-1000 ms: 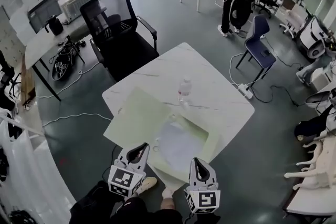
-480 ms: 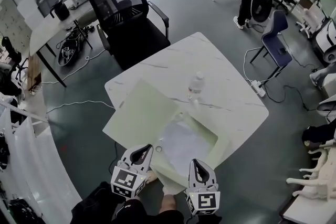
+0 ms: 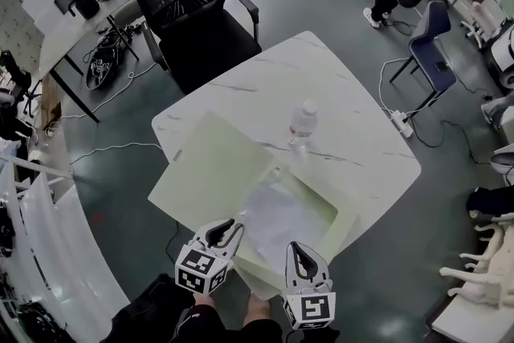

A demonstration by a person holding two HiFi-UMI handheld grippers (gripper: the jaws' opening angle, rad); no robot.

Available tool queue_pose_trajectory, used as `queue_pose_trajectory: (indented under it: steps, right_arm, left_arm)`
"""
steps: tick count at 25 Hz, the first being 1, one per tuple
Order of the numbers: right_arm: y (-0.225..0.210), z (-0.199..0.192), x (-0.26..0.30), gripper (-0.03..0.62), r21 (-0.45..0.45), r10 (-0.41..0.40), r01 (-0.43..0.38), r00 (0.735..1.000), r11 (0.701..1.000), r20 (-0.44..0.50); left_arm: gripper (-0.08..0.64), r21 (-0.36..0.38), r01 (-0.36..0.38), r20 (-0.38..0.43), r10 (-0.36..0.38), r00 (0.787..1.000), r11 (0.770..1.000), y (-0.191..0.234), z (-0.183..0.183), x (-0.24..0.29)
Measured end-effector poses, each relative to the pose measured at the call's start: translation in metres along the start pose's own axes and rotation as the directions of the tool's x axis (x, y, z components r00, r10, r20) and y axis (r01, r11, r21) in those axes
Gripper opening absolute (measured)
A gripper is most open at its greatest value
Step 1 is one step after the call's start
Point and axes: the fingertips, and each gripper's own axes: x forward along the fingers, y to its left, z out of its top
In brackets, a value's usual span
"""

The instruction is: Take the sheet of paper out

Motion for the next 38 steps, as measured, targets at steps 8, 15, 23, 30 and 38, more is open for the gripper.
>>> queue_pose_trajectory:
  steps: [8,15,23,30,38]
  right_arm:
    - [-0.02,-0.009,0.013,0.017,0.016,0.003,-0.003,1.0,1.0,-0.026]
    - [-0.031,-0.017,0.018,0.017,0.017,0.009,-0.009,0.999,1.0,-0.039]
    - [-0.039,-0.023,0.013,0.017,0.025,0.007,-0.006,0.999,1.0,-0.043]
    - [-0.039,-0.015,-0.001,0.017,0.024,-0.004,0.004,1.0,1.0,-0.03]
    - [-0.033,0.004,-0.022,0.017,0.003,-0.007,0.007,1.0,1.0,0.01]
  left_arm:
    - [0.232,-0.108,0.003,-0.149,-0.019,0.989,0.994,0.007,-0.036,0.048]
    - [0.23,-0.22,-0.002,-0.202,-0.043,0.979,0.975,0.013,-0.055,0.075]
    - [0.125,-0.198,-0.048,-0.223,0.002,0.975,0.979,0.013,-0.063,0.083]
    - [0.037,-0.19,-0.06,-0.184,0.024,0.983,0.98,0.007,-0.051,0.071]
    - [0.029,-0.163,-0.087,-0.084,0.074,0.994,0.983,0.001,-0.021,0.037]
